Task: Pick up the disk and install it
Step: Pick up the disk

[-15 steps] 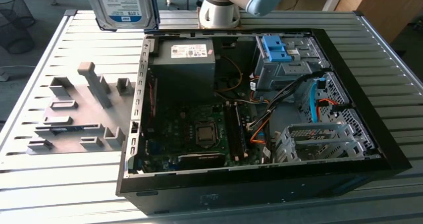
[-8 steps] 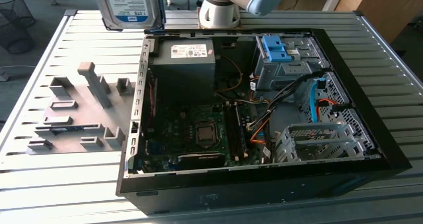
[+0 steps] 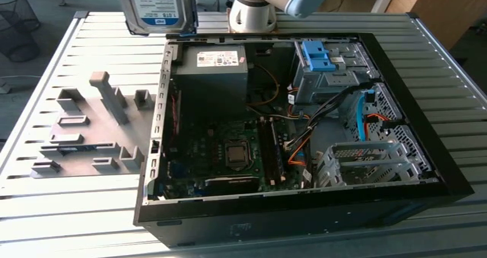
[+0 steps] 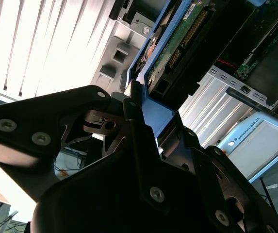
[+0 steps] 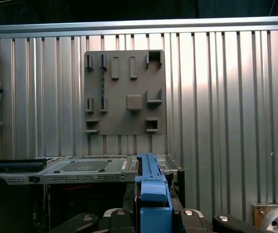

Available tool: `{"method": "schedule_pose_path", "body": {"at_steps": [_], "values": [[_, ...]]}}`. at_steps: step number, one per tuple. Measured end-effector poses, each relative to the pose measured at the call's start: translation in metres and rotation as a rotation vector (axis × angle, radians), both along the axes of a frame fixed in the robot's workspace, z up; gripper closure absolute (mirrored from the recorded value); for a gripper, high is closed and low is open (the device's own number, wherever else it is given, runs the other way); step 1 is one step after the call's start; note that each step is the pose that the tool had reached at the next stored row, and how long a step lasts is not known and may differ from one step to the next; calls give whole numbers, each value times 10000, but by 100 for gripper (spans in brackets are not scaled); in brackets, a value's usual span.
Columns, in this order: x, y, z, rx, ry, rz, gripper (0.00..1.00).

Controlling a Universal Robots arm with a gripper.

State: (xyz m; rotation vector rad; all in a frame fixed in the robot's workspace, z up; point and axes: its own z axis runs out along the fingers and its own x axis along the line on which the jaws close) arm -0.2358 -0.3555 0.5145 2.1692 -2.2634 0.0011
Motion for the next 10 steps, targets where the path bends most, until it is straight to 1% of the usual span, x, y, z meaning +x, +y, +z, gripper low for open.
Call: {"method": "schedule_pose_path", "body": {"at_steps": [10], "values": [[118,0,0,0,0,-1,64]]}}
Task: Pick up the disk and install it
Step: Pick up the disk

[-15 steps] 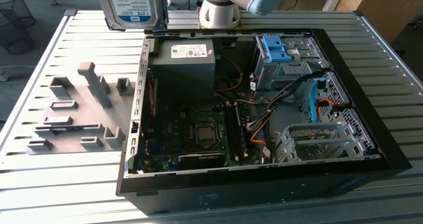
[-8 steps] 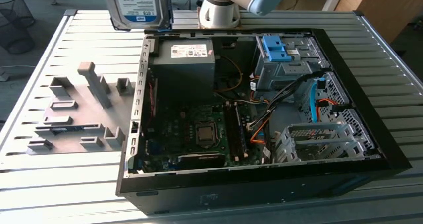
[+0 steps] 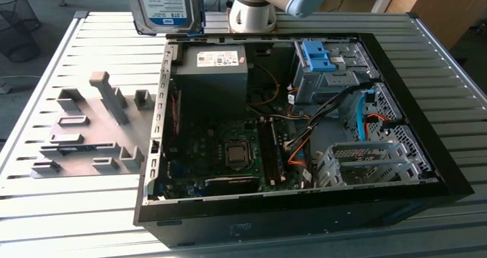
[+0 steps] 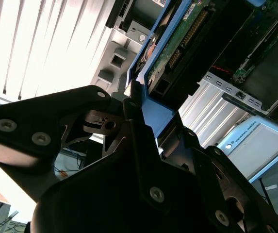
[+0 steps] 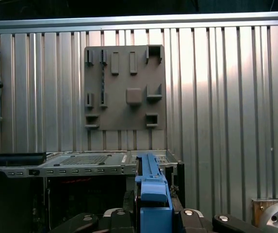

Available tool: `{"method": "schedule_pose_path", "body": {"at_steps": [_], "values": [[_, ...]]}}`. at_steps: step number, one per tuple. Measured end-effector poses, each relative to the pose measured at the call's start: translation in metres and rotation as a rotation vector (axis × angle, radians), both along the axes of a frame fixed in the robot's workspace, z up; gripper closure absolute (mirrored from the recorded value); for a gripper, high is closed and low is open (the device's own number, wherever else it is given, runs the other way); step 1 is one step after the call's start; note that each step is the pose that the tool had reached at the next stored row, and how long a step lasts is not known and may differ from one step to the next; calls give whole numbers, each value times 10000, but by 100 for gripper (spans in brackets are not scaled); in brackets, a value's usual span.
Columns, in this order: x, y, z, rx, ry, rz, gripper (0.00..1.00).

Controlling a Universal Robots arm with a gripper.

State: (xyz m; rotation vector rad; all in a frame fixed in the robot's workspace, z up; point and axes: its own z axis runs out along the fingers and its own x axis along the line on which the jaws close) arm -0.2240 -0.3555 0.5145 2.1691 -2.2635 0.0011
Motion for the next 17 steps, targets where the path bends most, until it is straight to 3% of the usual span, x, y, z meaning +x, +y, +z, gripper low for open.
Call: {"method": "schedule_pose_path", "body": {"at_steps": [17], "values": [[23,0,0,0,0,1,64]]}}
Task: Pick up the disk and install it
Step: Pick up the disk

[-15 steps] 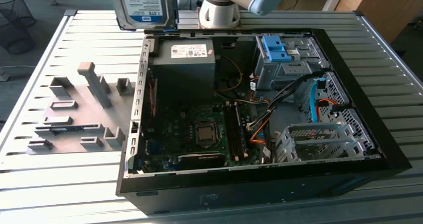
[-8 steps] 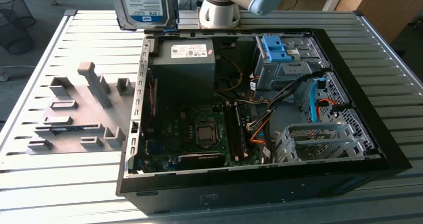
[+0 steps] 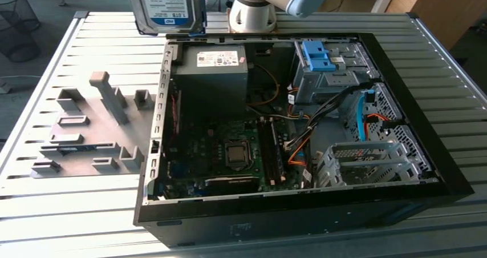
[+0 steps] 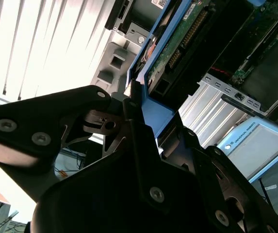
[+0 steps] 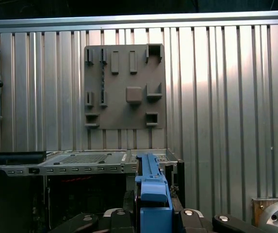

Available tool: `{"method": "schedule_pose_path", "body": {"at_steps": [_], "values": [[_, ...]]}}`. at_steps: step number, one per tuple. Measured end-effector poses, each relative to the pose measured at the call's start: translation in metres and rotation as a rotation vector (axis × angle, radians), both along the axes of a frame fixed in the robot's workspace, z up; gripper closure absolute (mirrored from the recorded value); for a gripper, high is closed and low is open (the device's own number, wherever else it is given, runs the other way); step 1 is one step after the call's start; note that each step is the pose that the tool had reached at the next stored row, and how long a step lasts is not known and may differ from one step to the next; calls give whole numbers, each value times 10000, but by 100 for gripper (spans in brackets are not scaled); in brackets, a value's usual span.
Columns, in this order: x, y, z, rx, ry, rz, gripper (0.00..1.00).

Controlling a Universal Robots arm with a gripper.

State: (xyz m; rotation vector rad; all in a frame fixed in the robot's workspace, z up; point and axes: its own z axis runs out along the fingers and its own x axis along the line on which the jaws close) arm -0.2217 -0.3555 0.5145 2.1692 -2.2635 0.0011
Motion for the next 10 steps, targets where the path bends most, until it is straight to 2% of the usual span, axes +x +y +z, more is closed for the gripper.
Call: {"method": "schedule_pose_path", "body": {"at_steps": [10], "values": [[141,0,0,0,0,0,64]]}}
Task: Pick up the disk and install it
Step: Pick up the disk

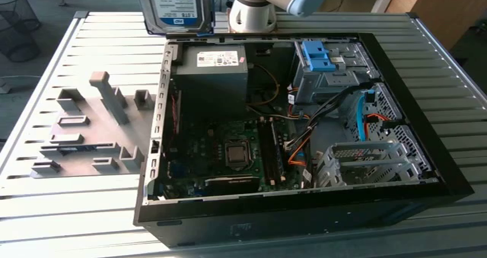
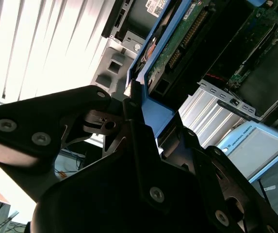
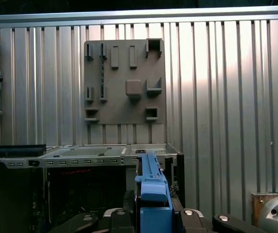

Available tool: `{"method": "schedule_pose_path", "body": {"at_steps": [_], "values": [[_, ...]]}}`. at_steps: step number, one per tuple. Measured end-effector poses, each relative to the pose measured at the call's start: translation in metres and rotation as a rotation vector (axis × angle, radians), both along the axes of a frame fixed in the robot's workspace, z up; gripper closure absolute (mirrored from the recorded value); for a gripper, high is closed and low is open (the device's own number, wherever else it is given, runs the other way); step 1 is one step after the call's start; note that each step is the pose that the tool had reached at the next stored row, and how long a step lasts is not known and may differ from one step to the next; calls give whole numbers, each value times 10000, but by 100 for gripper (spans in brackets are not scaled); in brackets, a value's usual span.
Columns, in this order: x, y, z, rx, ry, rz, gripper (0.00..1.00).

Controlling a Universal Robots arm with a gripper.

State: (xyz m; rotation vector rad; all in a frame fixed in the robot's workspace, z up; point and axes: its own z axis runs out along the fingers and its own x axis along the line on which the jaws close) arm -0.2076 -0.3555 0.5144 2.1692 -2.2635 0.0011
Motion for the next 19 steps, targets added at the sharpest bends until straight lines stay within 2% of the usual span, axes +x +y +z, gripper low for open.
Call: {"method": "schedule_pose_path", "body": {"at_steps": [19], "values": [[315,0,-1,0,0,1,64]]}}
